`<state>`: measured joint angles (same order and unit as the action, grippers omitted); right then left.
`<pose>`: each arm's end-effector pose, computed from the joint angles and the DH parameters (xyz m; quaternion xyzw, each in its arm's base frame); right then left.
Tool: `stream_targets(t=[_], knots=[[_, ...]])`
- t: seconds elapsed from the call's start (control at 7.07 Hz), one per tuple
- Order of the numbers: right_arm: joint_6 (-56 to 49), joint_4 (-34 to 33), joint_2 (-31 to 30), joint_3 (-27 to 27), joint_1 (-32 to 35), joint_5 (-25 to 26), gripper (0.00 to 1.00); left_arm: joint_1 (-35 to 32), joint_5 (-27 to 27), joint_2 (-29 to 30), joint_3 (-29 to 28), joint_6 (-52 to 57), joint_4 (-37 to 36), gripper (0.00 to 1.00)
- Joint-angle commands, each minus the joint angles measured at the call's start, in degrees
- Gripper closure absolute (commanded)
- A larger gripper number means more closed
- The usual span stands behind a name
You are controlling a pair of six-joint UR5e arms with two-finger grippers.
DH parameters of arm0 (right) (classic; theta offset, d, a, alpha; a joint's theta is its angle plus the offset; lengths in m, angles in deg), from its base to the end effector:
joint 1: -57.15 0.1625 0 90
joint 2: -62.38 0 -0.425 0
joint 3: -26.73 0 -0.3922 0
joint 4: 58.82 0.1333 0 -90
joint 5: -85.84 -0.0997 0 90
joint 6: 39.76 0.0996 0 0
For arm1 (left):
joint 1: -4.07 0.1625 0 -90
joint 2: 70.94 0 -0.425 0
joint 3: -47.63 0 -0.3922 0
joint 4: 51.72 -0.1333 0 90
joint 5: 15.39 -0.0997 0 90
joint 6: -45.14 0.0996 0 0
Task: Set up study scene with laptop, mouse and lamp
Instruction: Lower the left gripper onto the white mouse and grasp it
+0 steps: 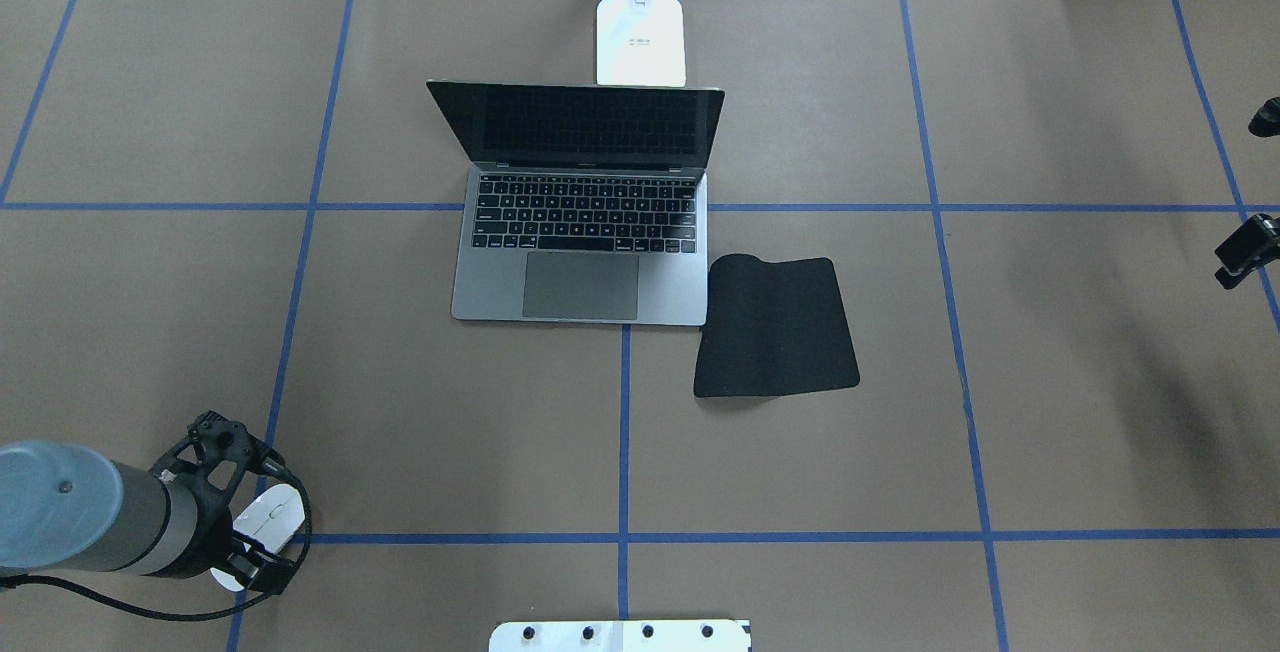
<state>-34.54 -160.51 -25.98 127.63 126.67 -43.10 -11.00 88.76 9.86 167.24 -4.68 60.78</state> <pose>-0.1073 -0.4892 0.5782 -0.0673 -0.3265 -0.1276 0.9341 0.3950 -0.2192 0.4481 0.0667 0.3748 0.2447 0.8917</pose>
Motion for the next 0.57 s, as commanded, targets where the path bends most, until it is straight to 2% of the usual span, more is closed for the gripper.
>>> stream_targets(t=[0.0, 0.14, 0.42], knots=[[0.0, 0.0, 0.0, -0.1, 0.0, 0.0, 0.00, 0.5, -1.2, -0.1, -0.3, -0.2, -0.1, 0.12], [0.0, -0.1, 0.0, -0.1, 0.0, 0.0, 0.00, 0.5, -1.2, -0.1, -0.3, -0.2, -0.1, 0.18], [-0.5, -0.1, 0.0, -0.3, 0.0, 0.0, 0.00, 0.5, -1.3, -0.2, -0.3, -0.2, -0.1, 0.39]])
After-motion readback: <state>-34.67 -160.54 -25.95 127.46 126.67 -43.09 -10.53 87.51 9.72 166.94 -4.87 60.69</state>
